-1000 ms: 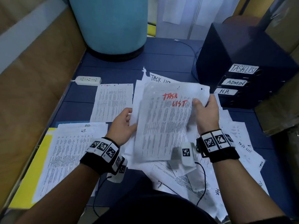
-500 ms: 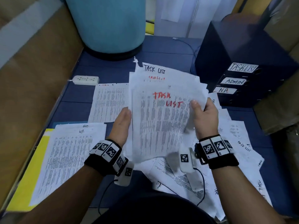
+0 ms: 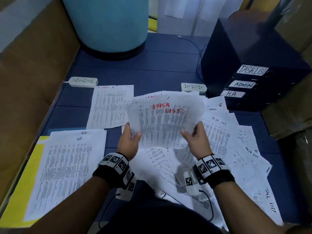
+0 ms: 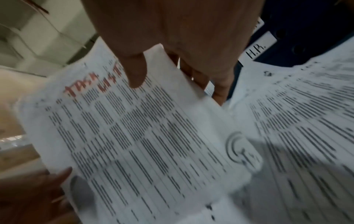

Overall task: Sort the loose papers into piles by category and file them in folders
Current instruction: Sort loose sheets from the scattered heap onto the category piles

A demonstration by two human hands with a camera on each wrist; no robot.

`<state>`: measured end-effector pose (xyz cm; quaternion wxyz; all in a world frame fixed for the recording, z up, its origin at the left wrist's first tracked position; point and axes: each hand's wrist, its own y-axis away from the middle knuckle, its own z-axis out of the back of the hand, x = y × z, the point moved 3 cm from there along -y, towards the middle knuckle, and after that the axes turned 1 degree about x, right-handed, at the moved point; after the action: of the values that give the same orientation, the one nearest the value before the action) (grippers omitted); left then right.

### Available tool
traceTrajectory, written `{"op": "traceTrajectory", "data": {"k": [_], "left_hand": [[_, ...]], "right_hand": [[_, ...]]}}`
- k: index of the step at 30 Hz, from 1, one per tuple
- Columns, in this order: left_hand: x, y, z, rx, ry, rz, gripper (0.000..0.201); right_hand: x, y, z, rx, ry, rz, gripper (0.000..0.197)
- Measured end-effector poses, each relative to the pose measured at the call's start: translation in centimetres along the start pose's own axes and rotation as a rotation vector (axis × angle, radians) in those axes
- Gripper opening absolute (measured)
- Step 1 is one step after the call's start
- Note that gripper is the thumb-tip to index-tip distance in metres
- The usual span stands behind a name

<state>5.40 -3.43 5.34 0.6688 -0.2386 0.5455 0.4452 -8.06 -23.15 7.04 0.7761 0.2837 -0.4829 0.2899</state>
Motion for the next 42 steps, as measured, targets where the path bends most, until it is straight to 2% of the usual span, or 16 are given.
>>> {"op": "traceTrajectory", "data": {"k": [3, 8, 13, 15, 17, 20, 24, 26, 28, 33, 37, 40, 42], "left_hand": [[1.1, -0.4, -0.3, 0.004, -0.071, 0.020, 0.038], [1.4, -2.3, 0.1, -0.088, -0.092, 0.017, 0.037], [1.5, -5.9, 1.4, -0.202, -0.094, 0.069, 0.025], [1.6, -7.6, 1.8, -0.212, -0.115, 0.081, 0.017], [1.6, -9.3, 2.1, -0.197, -0.092, 0.085, 0.015], [2.6, -11.7, 2.6, -0.110, -0.113, 0.128, 0.031], [7.2, -14.1, 3.7, 0.064, -0.476, 0.209, 0.053], [9.0, -14.4, 4.1, 0.163, -0.744, 0.266, 0.052], [9.6, -14.8, 4.4, 0.207, -0.905, 0.258, 0.052], [10.5, -15.8, 6.3, 0.037, -0.882, 0.264, 0.047], [11.3, -15.3, 7.1, -0.008, -0.904, 0.304, 0.048], [11.2, -15.2, 7.4, 0.005, -0.884, 0.346, 0.052], [10.7, -14.9, 7.3, 0.025, -0.855, 0.345, 0.055]], "right_hand": [[-1.3, -0.2, -1.2, 0.041, 0.076, -0.085, 0.024], [0.5, -1.2, -1.1, -0.037, 0.010, -0.052, 0.017], [-0.6, -2.1, -2.3, 0.280, 0.186, -0.182, 0.034], [-0.4, -3.3, -2.8, 0.266, 0.193, -0.199, 0.033], [0.3, -5.6, -3.1, 0.169, 0.182, -0.197, 0.026], [1.7, -9.9, -3.8, 0.086, 0.208, -0.195, 0.020], [2.2, -15.0, -5.3, 0.060, 0.292, -0.249, 0.016], [1.6, -17.0, -6.4, 0.068, 0.366, -0.287, 0.021], [0.8, -18.3, -7.4, 0.087, 0.425, -0.323, 0.022], [-0.9, -19.3, -9.8, 0.130, 0.462, -0.360, 0.009], [-1.6, -19.1, -11.7, 0.143, 0.479, -0.367, 0.002], [-1.7, -18.8, -12.4, 0.167, 0.470, -0.376, 0.008], [-1.2, -18.6, -11.8, 0.160, 0.464, -0.371, 0.022]]}}
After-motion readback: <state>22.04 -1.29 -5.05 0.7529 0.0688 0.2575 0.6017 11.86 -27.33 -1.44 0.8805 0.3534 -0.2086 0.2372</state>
